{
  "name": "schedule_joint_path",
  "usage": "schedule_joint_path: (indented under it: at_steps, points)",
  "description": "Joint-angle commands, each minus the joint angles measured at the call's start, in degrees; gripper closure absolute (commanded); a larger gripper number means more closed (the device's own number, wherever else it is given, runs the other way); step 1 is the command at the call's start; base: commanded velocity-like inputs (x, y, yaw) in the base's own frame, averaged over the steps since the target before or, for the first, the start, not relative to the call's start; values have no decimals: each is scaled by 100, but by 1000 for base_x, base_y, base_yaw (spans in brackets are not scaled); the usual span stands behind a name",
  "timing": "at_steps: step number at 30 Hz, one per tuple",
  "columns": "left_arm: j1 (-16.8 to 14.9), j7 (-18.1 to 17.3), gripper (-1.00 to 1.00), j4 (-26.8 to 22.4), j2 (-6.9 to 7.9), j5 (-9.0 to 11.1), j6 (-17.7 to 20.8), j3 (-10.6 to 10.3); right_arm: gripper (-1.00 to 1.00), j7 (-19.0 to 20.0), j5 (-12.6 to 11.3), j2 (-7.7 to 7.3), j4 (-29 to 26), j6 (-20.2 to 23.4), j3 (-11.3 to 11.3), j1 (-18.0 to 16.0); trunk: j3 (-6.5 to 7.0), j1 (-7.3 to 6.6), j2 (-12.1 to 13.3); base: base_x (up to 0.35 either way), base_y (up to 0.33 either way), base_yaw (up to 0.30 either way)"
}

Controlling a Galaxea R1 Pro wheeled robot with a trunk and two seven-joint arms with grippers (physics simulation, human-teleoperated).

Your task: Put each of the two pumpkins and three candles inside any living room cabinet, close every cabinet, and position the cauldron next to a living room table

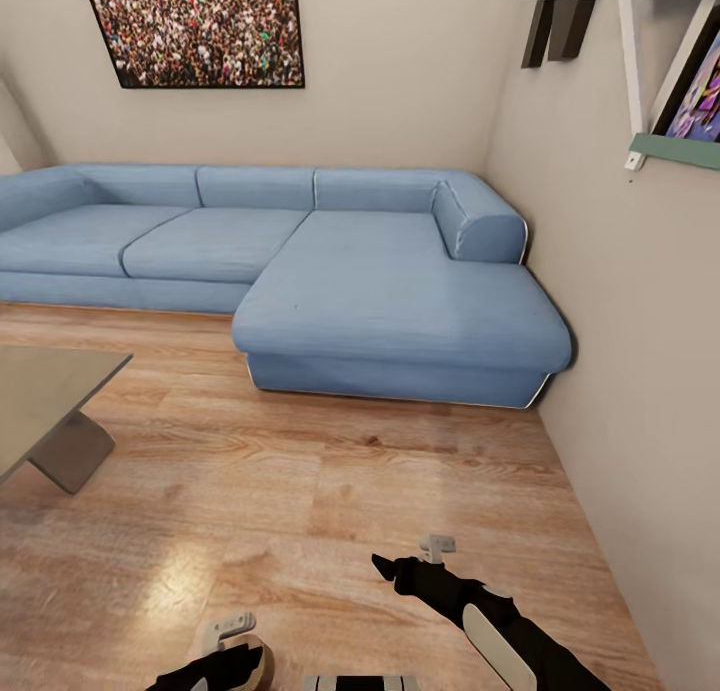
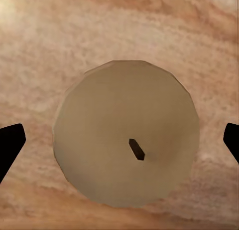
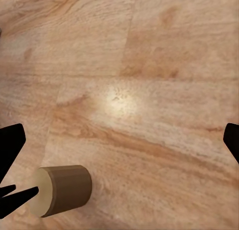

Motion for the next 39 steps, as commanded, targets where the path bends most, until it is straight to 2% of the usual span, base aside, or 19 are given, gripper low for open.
schedule_joint_path:
  at_steps: [1,4,9,19,25,33,36,39]
  points:
    - [-1,-11,-100,-5,1,57,14,-55,-100,0,-45,-4,-5,15,14,-4,-4,-1,-2,0,0,0]
    - [-1,-11,-100,-7,2,55,3,-82,-100,-1,-45,-1,-5,15,14,-4,-4,-1,-2,0,0,0]
    - [-1,0,-100,-3,12,54,-50,-88,-100,-3,-45,1,-5,15,14,-4,-115,12,-8,0,0,0]
    - [-1,-2,-100,-2,10,38,-139,-89,-100,-5,-45,3,-6,15,14,-4,-115,12,-8,0,0,0]
    - [-1,-2,-100,-2,-2,41,-204,-99,-100,-5,-45,3,-5,15,14,-4,-248,27,-16,0,0,0]
    - [0,-2,-100,-2,-13,46,-308,-180,-100,21,-43,3,-31,15,14,-4,-248,27,-16,0,0,0]
    - [6,-2,-100,-2,-13,46,-332,-184,-100,178,-31,3,-119,11,20,-4,-248,27,-16,0,0,0]
    - [7,-2,-100,-2,-13,41,-338,-185,-100,621,-30,-13,-203,20,12,-4,-248,27,-16,0,0,0]
